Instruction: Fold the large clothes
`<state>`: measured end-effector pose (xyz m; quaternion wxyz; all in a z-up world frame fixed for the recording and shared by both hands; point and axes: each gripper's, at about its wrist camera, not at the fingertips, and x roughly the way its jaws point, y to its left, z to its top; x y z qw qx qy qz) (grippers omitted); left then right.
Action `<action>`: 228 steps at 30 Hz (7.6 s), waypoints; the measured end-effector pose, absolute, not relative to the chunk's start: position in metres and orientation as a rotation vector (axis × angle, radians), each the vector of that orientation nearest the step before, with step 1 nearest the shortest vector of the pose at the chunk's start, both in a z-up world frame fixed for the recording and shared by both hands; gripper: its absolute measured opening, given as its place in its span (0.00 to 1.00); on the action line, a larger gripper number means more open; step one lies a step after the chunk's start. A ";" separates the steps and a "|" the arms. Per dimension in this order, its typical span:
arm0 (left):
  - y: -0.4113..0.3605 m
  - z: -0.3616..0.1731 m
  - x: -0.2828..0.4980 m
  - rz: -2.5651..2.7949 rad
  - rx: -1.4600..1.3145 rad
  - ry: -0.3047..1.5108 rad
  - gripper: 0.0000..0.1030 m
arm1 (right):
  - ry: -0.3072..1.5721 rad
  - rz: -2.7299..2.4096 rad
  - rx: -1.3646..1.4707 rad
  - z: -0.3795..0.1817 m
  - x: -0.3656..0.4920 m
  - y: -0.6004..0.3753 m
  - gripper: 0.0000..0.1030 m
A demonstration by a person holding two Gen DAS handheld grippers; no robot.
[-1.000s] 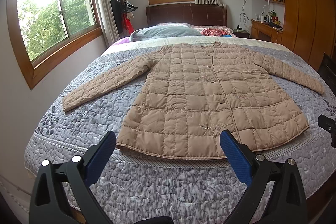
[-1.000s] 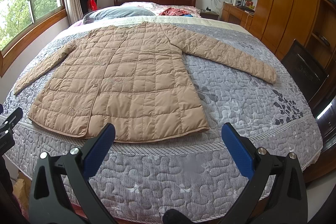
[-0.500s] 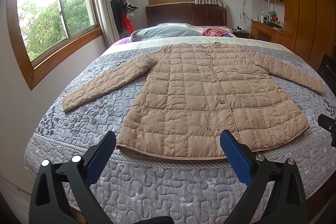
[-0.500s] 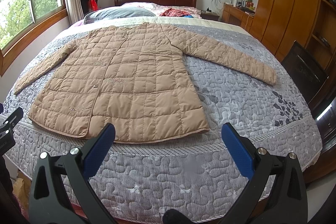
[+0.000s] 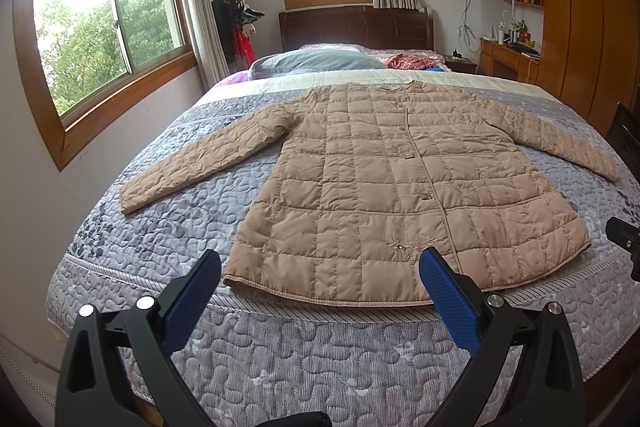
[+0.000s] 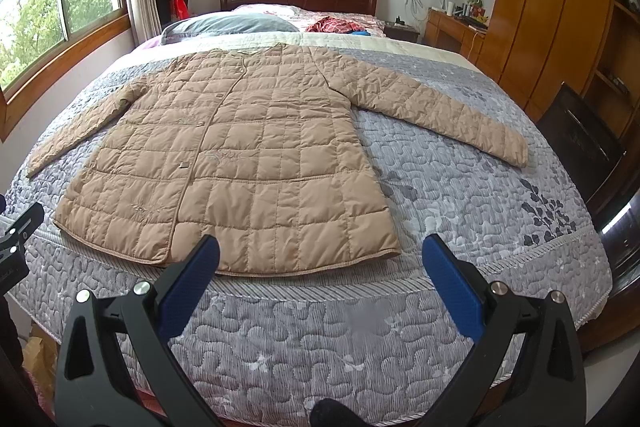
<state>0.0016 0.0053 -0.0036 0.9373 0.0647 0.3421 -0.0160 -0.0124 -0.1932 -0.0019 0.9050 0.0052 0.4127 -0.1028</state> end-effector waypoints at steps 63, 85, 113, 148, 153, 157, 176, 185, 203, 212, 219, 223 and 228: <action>-0.123 -0.112 0.376 -0.478 -0.157 1.182 0.27 | 0.875 -0.229 0.784 -0.071 0.182 -0.629 0.05; -0.118 -0.113 0.372 -0.496 -0.148 1.182 0.27 | 1.094 0.050 0.425 -0.097 0.354 -0.415 0.22; -0.349 -0.089 0.379 -0.788 -0.044 1.212 0.01 | 0.864 -0.355 0.611 -0.083 0.272 -0.534 0.34; -0.040 -0.125 0.434 -0.286 -0.161 1.061 0.02 | 1.054 0.079 0.353 -0.122 0.337 -0.369 0.33; -0.044 -0.123 0.432 -0.271 -0.138 1.061 0.05 | 1.061 0.080 0.343 -0.124 0.339 -0.367 0.33; -0.035 -0.088 0.423 -0.205 -0.197 1.027 0.19 | 1.027 0.099 0.353 -0.096 0.336 -0.368 0.37; -0.105 -0.126 0.423 -0.382 -0.165 1.157 0.11 | 1.185 0.075 0.254 -0.126 0.369 -0.293 0.35; -0.067 -0.102 0.410 -0.381 -0.245 1.128 0.38 | 1.119 0.138 0.304 -0.099 0.360 -0.298 0.50; 0.250 -0.108 0.268 0.152 -0.626 1.005 0.62 | 1.126 0.161 0.218 -0.089 0.277 -0.315 0.56; 0.328 -0.126 0.266 0.251 -0.845 0.904 0.61 | 1.156 0.149 0.185 -0.104 0.276 -0.307 0.56; 0.336 -0.134 0.274 0.321 -0.834 0.894 0.38 | 1.189 0.138 0.178 -0.119 0.281 -0.305 0.56; 0.344 -0.141 0.273 0.349 -0.847 0.891 0.13 | 1.201 0.135 0.189 -0.125 0.285 -0.305 0.57; 0.350 -0.146 0.271 0.333 -0.886 0.882 0.07 | 1.197 0.135 0.190 -0.128 0.287 -0.303 0.59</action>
